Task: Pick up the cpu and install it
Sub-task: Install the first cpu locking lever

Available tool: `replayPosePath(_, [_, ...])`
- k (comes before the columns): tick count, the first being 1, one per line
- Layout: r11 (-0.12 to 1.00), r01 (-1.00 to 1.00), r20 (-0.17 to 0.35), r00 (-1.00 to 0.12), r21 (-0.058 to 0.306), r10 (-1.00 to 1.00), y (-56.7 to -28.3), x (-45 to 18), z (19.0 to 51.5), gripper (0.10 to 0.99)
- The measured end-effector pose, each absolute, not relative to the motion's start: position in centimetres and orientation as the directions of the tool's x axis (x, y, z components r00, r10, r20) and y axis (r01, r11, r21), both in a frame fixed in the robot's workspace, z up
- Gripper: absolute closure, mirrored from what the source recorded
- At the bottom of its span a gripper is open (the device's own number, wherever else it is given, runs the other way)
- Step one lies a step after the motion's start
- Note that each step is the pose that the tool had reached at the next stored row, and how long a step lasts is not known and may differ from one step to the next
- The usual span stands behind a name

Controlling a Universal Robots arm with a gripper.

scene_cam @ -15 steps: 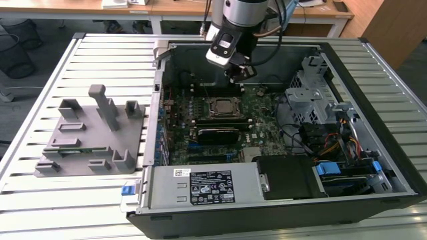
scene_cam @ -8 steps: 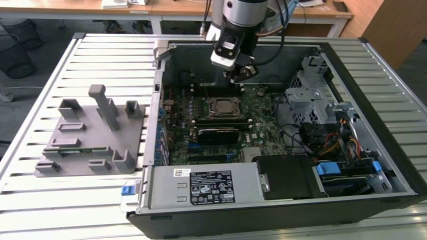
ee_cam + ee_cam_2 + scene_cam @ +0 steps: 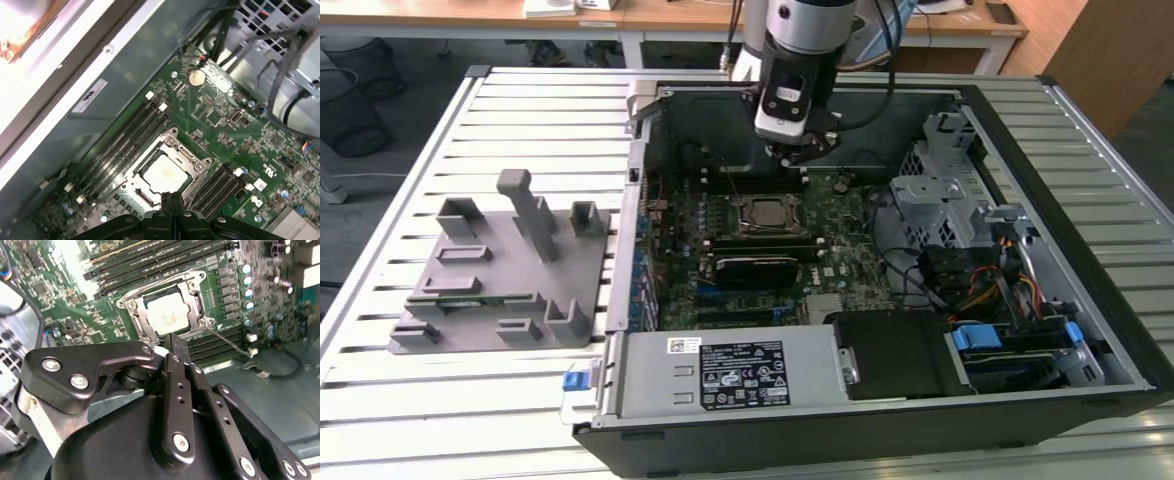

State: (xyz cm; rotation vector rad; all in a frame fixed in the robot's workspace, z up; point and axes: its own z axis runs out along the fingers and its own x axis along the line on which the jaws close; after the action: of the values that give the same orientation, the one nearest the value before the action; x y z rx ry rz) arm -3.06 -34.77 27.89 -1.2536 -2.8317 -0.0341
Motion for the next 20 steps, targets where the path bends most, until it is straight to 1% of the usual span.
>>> replayPosePath(8, [0.743,0.669,0.041,-0.743,0.015,0.668,-34.77,-3.06,27.82,0.98])
replayPosePath(20, [0.87,0.493,0.041,-0.87,0.015,0.492,-34.77,-3.06,27.54,0.98])
